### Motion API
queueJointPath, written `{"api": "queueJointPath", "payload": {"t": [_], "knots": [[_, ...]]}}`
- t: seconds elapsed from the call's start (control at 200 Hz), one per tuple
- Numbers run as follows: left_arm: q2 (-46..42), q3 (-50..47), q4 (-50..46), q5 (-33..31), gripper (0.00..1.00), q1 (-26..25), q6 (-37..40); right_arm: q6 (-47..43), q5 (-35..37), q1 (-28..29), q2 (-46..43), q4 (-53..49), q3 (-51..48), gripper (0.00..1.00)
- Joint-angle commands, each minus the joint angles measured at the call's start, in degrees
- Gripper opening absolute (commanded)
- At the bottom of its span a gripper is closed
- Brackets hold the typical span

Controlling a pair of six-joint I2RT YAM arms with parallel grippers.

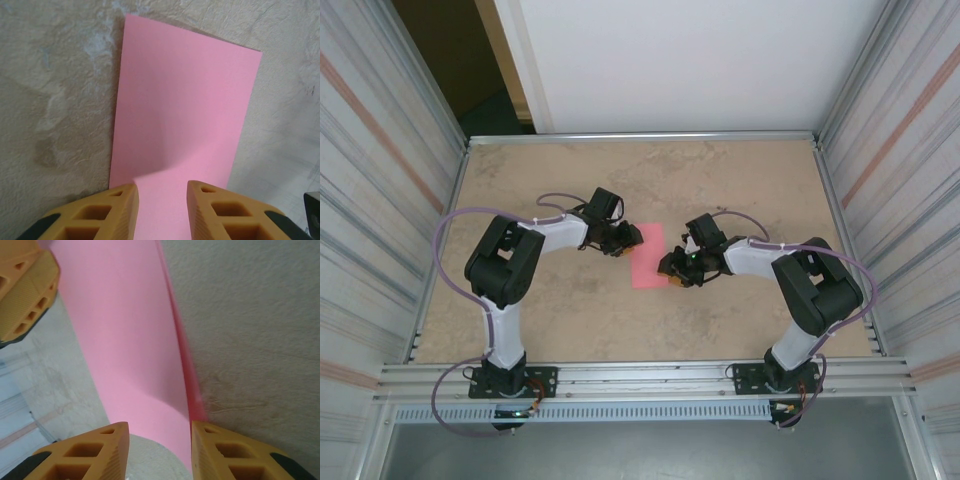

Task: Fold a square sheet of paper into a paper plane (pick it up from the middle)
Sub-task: Fold the triangle a second time at the center of the table.

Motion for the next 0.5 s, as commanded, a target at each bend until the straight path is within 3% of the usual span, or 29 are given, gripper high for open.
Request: {"api": "queueJointPath", "payload": {"t": [0.0, 0.496], "knots": [[2.1, -2.2, -6.3, -2.8, 0.33, 0.2, -0.3, 2.0, -2.3, -0.1, -1.1, 2.0, -0.8, 0.37], [1.9, -2.8, -5.7, -2.3, 0.33, 0.3, -0.7, 4.0, 0.2, -0.4, -3.3, 1.3, -2.7, 0.22]]}}
